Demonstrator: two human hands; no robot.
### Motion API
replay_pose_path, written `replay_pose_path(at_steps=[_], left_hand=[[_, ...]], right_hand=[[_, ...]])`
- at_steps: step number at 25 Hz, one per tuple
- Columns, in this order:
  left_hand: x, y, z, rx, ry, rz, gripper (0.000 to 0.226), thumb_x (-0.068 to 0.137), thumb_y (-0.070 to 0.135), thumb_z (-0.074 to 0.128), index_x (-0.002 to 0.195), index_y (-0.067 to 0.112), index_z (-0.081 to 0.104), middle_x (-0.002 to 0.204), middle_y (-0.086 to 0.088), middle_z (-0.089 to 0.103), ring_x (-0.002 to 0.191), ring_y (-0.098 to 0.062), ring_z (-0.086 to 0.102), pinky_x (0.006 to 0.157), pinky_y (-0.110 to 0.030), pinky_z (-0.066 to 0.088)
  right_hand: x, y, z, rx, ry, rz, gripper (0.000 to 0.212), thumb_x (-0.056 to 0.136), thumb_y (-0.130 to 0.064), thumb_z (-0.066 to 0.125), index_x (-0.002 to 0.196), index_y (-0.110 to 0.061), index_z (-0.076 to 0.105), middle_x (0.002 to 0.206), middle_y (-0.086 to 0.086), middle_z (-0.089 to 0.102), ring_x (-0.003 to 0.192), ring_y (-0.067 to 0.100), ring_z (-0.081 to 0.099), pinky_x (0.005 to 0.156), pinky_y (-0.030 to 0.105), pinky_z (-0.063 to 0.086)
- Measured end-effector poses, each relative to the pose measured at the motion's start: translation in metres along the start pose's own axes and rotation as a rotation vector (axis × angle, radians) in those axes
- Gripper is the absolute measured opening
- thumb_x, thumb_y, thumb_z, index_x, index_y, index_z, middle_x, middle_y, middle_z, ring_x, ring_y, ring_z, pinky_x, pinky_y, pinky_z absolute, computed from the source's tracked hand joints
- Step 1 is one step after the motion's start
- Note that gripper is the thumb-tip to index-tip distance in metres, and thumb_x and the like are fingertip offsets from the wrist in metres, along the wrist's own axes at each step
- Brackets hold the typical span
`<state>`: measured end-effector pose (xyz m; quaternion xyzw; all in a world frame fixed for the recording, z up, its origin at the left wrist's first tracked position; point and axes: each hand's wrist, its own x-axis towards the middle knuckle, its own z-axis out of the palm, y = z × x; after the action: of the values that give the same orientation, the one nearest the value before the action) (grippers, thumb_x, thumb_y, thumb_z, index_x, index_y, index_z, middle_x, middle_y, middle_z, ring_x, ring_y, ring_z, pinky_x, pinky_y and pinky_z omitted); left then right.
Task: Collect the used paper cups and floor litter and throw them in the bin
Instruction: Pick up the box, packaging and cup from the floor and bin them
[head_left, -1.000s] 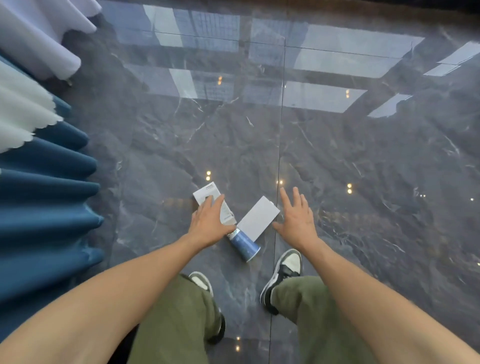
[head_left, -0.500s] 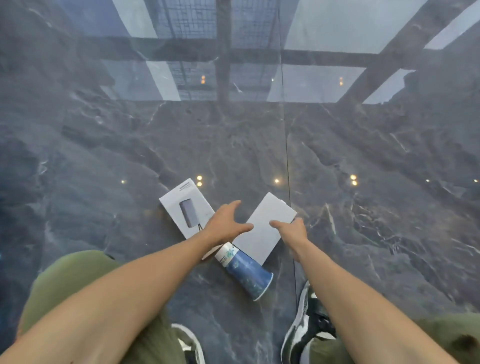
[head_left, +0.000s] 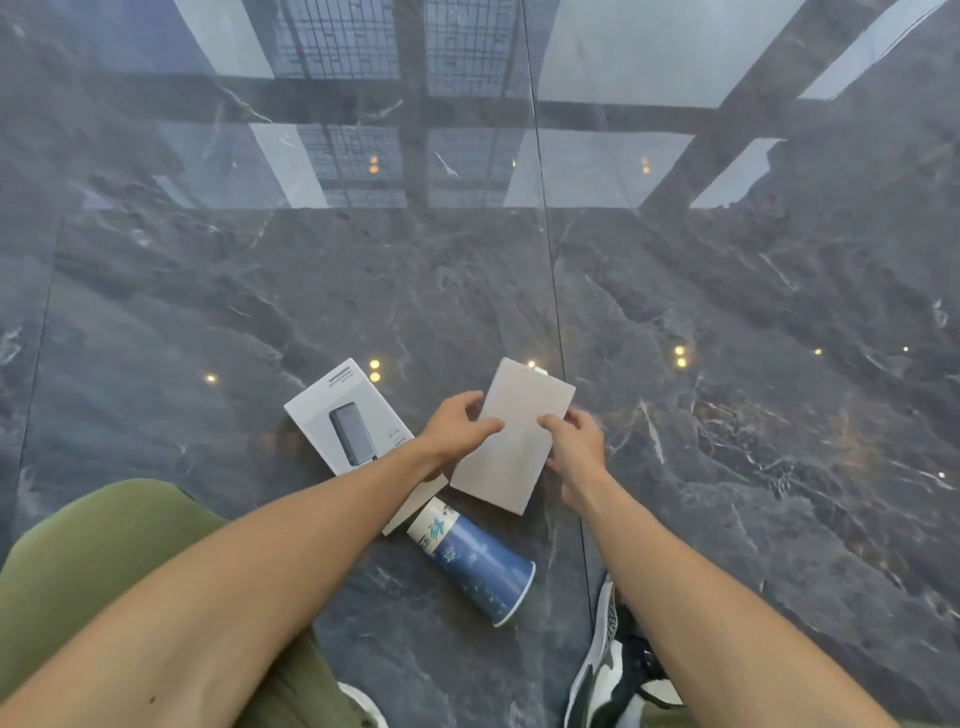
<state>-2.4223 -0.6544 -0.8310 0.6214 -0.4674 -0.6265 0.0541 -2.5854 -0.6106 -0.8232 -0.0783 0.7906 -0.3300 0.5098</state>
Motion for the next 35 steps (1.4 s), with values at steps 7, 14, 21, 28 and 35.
replay_pose_path(at_steps=[7, 14, 21, 28, 35], left_hand=[[-0.029, 0.046, -0.061, -0.112, 0.137, 0.160, 0.042, 0.092, 0.025, 0.075, 0.132, 0.018, 0.067, 0.111, -0.008, 0.070, 0.103, -0.024, 0.067, 0.082, -0.029, 0.051], [-0.068, 0.017, -0.127, -0.306, 0.335, 0.150, 0.034, 0.097, 0.029, 0.071, 0.127, 0.016, 0.064, 0.114, -0.012, 0.073, 0.095, -0.025, 0.071, 0.079, -0.037, 0.059], [-0.075, -0.047, -0.141, -0.667, 0.432, -0.022, 0.038, 0.101, 0.029, 0.064, 0.133, 0.010, 0.055, 0.129, -0.016, 0.068, 0.115, -0.036, 0.069, 0.095, -0.053, 0.058], [-0.077, -0.081, -0.123, -0.547, 0.351, -0.229, 0.044, 0.106, 0.038, 0.050, 0.135, 0.004, 0.048, 0.132, -0.012, 0.064, 0.118, -0.031, 0.064, 0.093, -0.042, 0.053], [-0.079, -0.113, -0.105, -0.555, 0.257, -0.448, 0.052, 0.093, 0.033, 0.068, 0.133, 0.005, 0.050, 0.122, -0.010, 0.070, 0.102, -0.027, 0.070, 0.071, -0.038, 0.058]], right_hand=[[-0.026, -0.070, 0.023, 0.068, -0.169, -0.218, 0.028, 0.089, -0.009, 0.067, 0.114, -0.019, 0.066, 0.112, 0.005, 0.075, 0.107, 0.027, 0.072, 0.095, 0.053, 0.058], [-0.067, -0.072, 0.072, -0.021, -0.326, -0.199, 0.027, 0.098, -0.023, 0.061, 0.121, -0.012, 0.065, 0.111, 0.006, 0.069, 0.096, 0.023, 0.069, 0.085, 0.042, 0.058], [-0.080, -0.029, 0.090, -0.356, -0.432, -0.156, 0.023, 0.092, -0.030, 0.069, 0.110, -0.015, 0.068, 0.103, 0.004, 0.069, 0.092, 0.017, 0.063, 0.090, 0.042, 0.057], [-0.072, -0.014, 0.110, -0.569, -0.481, -0.232, 0.044, 0.090, -0.039, 0.071, 0.124, -0.011, 0.066, 0.123, 0.005, 0.069, 0.104, 0.019, 0.067, 0.082, 0.034, 0.057], [-0.073, 0.005, 0.123, -0.920, -0.485, -0.251, 0.048, 0.093, -0.029, 0.062, 0.135, -0.007, 0.055, 0.135, 0.008, 0.059, 0.121, 0.027, 0.058, 0.103, 0.043, 0.047]])
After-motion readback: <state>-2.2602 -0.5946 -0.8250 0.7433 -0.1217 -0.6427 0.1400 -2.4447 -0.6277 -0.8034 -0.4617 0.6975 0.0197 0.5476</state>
